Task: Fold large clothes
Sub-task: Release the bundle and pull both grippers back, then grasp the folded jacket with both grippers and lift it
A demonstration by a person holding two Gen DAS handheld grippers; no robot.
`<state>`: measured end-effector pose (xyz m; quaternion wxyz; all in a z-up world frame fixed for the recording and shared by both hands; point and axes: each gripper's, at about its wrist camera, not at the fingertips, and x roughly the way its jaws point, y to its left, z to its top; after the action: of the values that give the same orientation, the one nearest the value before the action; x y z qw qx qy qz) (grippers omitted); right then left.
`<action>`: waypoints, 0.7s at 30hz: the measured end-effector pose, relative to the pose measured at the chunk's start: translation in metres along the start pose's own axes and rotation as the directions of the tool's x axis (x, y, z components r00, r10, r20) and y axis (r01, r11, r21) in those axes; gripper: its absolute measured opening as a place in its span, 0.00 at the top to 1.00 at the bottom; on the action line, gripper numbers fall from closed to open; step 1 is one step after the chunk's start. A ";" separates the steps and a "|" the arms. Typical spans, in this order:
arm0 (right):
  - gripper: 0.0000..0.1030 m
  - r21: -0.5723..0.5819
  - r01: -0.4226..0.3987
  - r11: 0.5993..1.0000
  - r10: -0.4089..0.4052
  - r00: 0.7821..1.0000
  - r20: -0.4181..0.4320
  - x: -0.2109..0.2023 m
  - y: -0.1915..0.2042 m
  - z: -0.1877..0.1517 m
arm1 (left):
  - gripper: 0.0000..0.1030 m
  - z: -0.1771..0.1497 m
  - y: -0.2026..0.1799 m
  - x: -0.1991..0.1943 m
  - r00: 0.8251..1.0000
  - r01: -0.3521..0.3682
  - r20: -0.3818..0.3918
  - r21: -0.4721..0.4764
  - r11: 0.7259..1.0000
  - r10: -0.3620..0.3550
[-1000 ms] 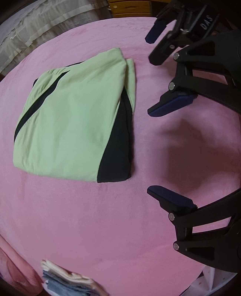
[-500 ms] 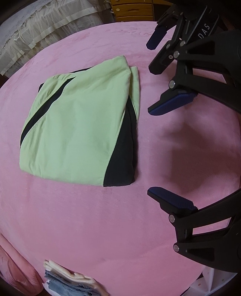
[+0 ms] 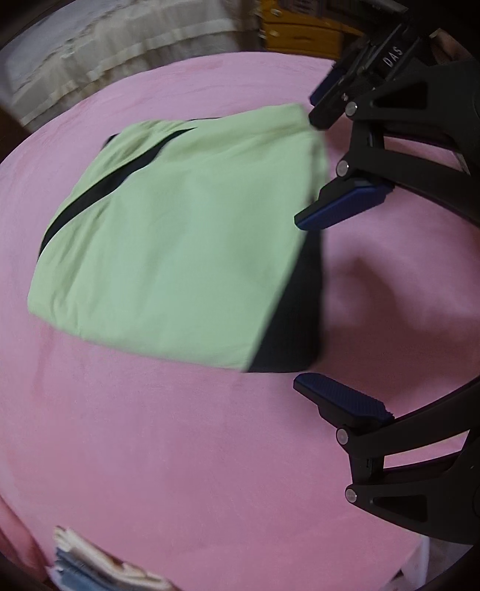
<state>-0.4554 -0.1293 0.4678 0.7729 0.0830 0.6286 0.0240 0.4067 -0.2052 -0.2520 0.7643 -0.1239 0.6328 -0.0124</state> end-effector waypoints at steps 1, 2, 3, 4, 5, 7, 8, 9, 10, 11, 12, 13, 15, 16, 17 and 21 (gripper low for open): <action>0.13 0.027 -0.009 1.000 0.009 1.000 0.012 0.003 -0.009 0.008 | 0.25 0.009 0.005 0.005 1.000 0.018 0.000 -0.009 1.000 -0.018; 0.13 0.062 -0.042 0.997 0.040 0.999 0.021 0.008 -0.020 0.017 | 0.25 0.017 0.009 0.010 0.999 0.033 -0.002 -0.015 0.999 -0.033; 0.13 0.106 -0.074 0.992 0.071 0.997 0.032 0.013 -0.034 0.027 | 0.25 0.026 0.012 0.015 0.998 0.056 -0.001 -0.016 0.998 -0.056; 0.13 0.132 -0.099 0.986 0.094 0.995 0.041 0.016 -0.042 0.033 | 0.25 0.038 0.018 0.022 0.996 0.093 0.006 -0.018 0.995 -0.093; 0.13 0.171 -0.141 0.975 0.134 0.989 0.055 0.022 -0.055 0.043 | 0.25 0.047 0.023 0.028 0.992 0.124 0.011 -0.026 0.992 -0.124; 0.13 0.234 -0.213 0.948 0.202 0.977 0.072 0.035 -0.077 0.060 | 0.25 0.064 0.033 0.040 0.984 0.178 0.009 -0.053 0.983 -0.178; 0.14 0.259 -0.247 0.934 0.237 0.969 0.069 0.043 -0.087 0.070 | 0.25 0.072 0.038 0.047 0.978 0.207 0.003 -0.069 0.976 -0.208; 0.15 0.269 -0.277 0.922 0.269 0.961 0.068 0.050 -0.094 0.079 | 0.25 0.078 0.043 0.053 0.975 0.221 -0.005 -0.085 0.972 -0.222; 0.16 0.270 -0.301 0.915 0.294 0.953 0.067 0.056 -0.098 0.086 | 0.25 0.085 0.046 0.060 0.972 0.234 -0.015 -0.096 0.967 -0.236; 0.17 0.268 -0.320 0.909 0.314 0.947 0.066 0.062 -0.102 0.094 | 0.25 0.090 0.050 0.066 0.967 0.249 -0.022 -0.109 0.962 -0.253; 0.19 0.266 -0.335 0.904 0.330 0.942 0.063 0.068 -0.105 0.100 | 0.25 0.094 0.053 0.072 0.963 0.263 -0.028 -0.123 0.957 -0.269; 0.21 0.264 -0.348 0.900 0.347 0.936 0.053 0.073 -0.106 0.105 | 0.26 0.099 0.055 0.077 0.958 0.279 -0.034 -0.136 0.951 -0.286; 0.31 0.256 -0.376 0.891 0.379 0.925 0.038 0.082 -0.107 0.115 | 0.26 0.105 0.057 0.087 0.949 0.304 -0.040 -0.158 0.940 -0.313; 0.35 0.250 -0.392 0.885 0.396 0.918 0.034 0.085 -0.106 0.119 | 0.26 0.111 0.057 0.094 0.941 0.325 -0.042 -0.166 0.931 -0.336; 0.44 0.245 -0.411 0.878 0.417 0.909 0.029 0.089 -0.105 0.123 | 0.26 0.115 0.056 0.098 0.939 0.329 -0.045 -0.165 0.930 -0.340; 0.68 0.235 -0.399 0.886 0.408 0.913 0.012 0.103 -0.101 0.134 | 0.31 0.128 0.044 0.109 0.949 0.305 -0.043 -0.140 0.942 -0.313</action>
<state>-0.3102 -0.2272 0.3785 0.7240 0.3011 0.6104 0.1122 0.5463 -0.1593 -0.3448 0.7223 -0.2711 0.6292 -0.0943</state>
